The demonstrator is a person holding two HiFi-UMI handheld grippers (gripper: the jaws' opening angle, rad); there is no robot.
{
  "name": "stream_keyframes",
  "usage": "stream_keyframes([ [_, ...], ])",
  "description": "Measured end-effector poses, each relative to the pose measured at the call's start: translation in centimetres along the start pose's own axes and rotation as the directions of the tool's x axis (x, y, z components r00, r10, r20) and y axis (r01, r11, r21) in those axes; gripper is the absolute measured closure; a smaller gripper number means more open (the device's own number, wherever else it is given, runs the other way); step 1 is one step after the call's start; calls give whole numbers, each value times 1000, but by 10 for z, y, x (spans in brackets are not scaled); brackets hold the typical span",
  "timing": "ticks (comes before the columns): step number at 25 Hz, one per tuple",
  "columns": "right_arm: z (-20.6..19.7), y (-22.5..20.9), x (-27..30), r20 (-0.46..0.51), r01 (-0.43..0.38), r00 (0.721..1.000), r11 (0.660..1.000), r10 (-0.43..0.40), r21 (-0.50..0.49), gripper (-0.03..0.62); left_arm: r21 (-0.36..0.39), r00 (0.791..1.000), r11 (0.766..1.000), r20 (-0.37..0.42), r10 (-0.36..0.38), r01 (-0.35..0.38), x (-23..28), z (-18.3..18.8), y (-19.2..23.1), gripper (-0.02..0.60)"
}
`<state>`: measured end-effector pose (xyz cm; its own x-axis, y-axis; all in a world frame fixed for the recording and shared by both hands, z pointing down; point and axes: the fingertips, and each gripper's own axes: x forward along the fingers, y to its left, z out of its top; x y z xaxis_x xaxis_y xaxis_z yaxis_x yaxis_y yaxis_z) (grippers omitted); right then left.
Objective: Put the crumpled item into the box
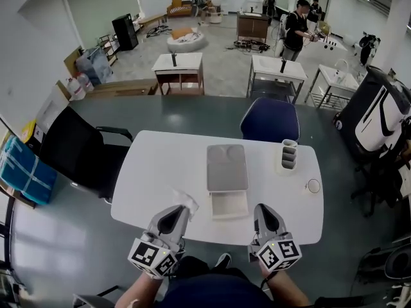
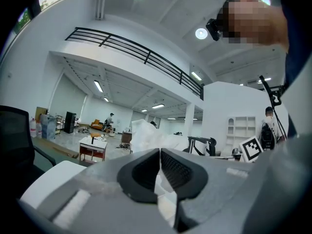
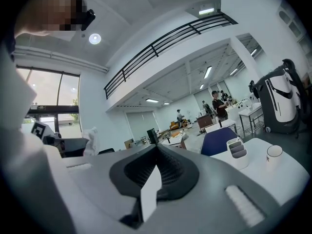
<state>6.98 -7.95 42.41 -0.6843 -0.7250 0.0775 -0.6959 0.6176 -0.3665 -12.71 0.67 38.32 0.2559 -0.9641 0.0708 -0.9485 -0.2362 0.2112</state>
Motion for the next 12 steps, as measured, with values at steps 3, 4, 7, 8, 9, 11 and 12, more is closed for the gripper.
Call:
stream_keyframes([
  [3,-4,-9,8,-11,17,1000,1000,-16,17,592,-3,1000,1000,-27,-7,7,11,-7,8,571],
  [4,-4,-11,11,-12,26,1000,999,-26,20,592,-7,999,1000,-35,-10,10,15,-8,11,571],
  [7,-1,-17,19,0,68,998,997,-68,23,592,-10,998,999,-54,-40,40,30,-12,25,571],
  [8,0,-18,23,7,85,996,996,-85,22,592,-12,997,999,-60,-53,53,36,-14,31,571],
  [9,2,-18,27,14,104,994,994,-105,23,592,-12,995,998,-65,-69,69,43,-14,38,571],
  [11,6,-20,35,27,147,989,989,-148,25,592,-5,991,993,-73,-114,114,59,-10,48,571],
  [12,8,-21,37,31,169,985,985,-170,25,592,-3,987,990,-77,-139,139,67,-8,52,571],
])
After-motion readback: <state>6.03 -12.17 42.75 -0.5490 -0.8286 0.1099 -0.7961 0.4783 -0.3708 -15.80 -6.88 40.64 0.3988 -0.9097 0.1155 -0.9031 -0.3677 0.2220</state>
